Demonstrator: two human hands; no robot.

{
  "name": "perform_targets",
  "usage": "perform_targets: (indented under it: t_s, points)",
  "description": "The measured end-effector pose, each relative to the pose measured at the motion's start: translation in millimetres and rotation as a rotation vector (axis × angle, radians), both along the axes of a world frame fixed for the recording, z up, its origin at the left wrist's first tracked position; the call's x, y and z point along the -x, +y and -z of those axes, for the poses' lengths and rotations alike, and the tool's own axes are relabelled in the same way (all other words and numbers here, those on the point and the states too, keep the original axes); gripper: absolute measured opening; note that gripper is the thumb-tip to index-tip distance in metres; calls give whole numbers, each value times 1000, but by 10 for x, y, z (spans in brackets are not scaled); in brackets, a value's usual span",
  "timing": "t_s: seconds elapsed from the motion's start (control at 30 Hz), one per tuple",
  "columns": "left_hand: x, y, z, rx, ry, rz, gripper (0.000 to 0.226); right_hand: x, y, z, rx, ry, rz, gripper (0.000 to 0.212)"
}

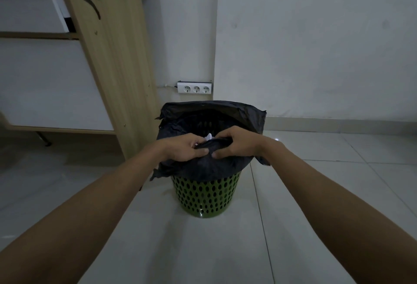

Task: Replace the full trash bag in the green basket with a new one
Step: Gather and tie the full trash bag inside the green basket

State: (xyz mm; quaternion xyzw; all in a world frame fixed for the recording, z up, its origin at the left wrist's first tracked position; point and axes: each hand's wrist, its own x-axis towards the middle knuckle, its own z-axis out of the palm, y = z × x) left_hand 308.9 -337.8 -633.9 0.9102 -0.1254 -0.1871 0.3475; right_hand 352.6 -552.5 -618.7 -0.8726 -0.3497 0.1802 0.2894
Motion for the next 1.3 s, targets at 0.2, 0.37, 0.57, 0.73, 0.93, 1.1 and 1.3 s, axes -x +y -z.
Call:
perform_targets:
  t_s: [0.2,0.37,0.57,0.73,0.93,1.1,1.3]
  points:
    - [26,134,-145,126,2,-110,35,-34,100,-72,-115,-152,32,15]
    - [16,443,-220,-39,-90,-87,6,-89,45,-132,-179,-170,94,15]
    - [-94,429,-314,91,-483,-294,14,-197,-60,-219,-324,-57,210,7]
    - [-194,442,-11,-180,-534,-245,23,-375,-274,-24,-24,-158,269,10]
    - [-493,333,-93,-361,-617,-395,23,-518,-343,183,-158,-313,562,15]
    - [-739,299,-174,-394,-468,-349,32,-624,-278,248,-40,-462,590,20]
    - [-905,339,-27,-424,-394,-370,23,-792,-232,229,83,-415,518,34]
